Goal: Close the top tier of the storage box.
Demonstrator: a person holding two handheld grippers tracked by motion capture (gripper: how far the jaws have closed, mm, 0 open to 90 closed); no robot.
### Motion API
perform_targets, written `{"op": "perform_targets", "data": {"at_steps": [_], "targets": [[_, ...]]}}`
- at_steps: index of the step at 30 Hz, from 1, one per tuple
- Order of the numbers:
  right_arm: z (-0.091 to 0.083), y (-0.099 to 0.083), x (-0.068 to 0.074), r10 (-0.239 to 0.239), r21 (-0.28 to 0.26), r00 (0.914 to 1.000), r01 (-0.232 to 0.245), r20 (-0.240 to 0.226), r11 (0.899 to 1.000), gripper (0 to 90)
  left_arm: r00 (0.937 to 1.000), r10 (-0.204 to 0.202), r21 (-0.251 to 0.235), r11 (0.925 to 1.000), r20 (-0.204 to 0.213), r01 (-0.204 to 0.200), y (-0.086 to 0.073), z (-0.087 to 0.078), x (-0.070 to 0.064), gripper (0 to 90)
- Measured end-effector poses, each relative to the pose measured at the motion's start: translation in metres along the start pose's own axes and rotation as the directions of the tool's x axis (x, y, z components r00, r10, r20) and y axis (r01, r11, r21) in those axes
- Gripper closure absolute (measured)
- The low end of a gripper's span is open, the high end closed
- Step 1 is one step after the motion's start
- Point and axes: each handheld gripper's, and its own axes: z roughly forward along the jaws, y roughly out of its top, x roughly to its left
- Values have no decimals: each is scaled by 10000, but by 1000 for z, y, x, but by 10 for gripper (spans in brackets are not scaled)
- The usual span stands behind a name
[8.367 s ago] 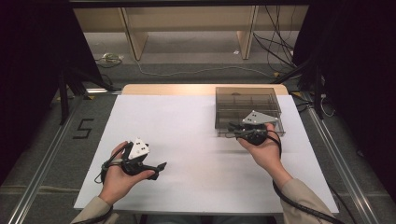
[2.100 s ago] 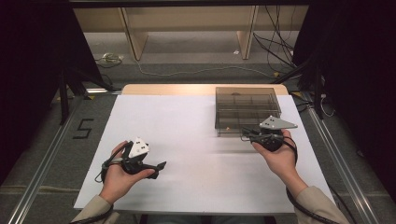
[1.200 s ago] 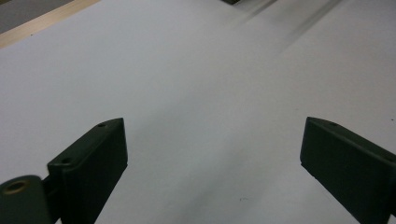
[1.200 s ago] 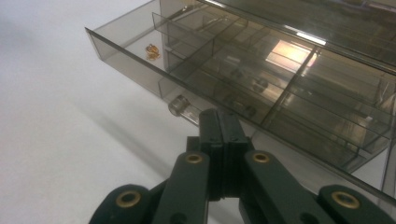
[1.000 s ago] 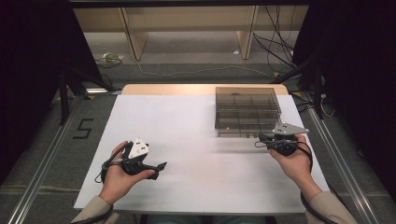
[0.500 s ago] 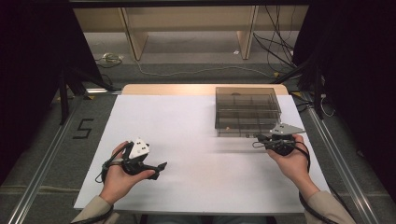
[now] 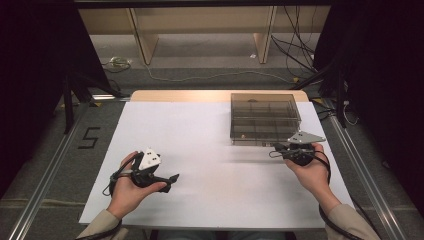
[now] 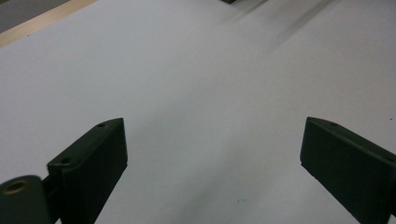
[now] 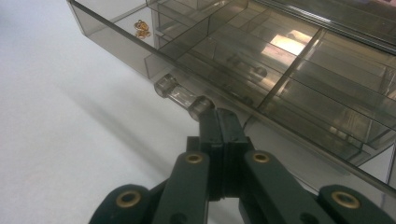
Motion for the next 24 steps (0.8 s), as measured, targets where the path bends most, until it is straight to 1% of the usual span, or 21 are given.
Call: {"op": "perform_targets", "data": {"at_steps": [24], "targets": [[4,4,1,31,-127,9994,-26,354,9999,900,10000,23,-1,10000,-18,-23,0,0,0,73]]}}
